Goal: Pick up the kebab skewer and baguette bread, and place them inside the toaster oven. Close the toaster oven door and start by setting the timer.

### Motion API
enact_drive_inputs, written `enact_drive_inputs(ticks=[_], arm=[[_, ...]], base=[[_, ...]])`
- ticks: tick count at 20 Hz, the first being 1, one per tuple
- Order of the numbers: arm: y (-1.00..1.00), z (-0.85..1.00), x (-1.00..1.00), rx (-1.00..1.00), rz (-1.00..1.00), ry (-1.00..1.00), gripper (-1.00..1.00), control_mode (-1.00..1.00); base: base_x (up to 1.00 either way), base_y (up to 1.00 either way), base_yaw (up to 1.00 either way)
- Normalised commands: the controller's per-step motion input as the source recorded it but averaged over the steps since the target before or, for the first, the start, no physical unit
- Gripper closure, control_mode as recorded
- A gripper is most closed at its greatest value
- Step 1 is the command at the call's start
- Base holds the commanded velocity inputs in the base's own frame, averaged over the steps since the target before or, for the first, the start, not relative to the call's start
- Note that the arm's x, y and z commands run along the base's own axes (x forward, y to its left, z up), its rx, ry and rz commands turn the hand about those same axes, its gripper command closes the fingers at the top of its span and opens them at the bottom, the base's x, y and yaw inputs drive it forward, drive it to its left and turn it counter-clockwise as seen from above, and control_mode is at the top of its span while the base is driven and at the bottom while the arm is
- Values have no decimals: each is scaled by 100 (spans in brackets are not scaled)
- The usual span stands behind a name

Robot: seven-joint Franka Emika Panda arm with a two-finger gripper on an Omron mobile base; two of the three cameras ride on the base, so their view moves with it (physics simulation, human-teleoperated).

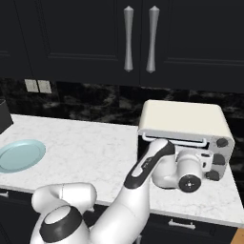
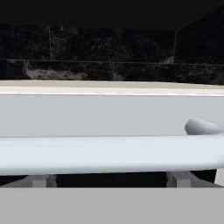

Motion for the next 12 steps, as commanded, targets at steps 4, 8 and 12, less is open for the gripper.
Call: enact_drive_inputs(ticks=[4,8,12], arm=[[-51,0,-37,0,0,0,-100,-100],[-49,-1,-39,0,0,0,-100,-100],[-36,0,-7,1,0,0,-100,-100]], base=[[0,0,0],[0,0,0],[0,0,0]])
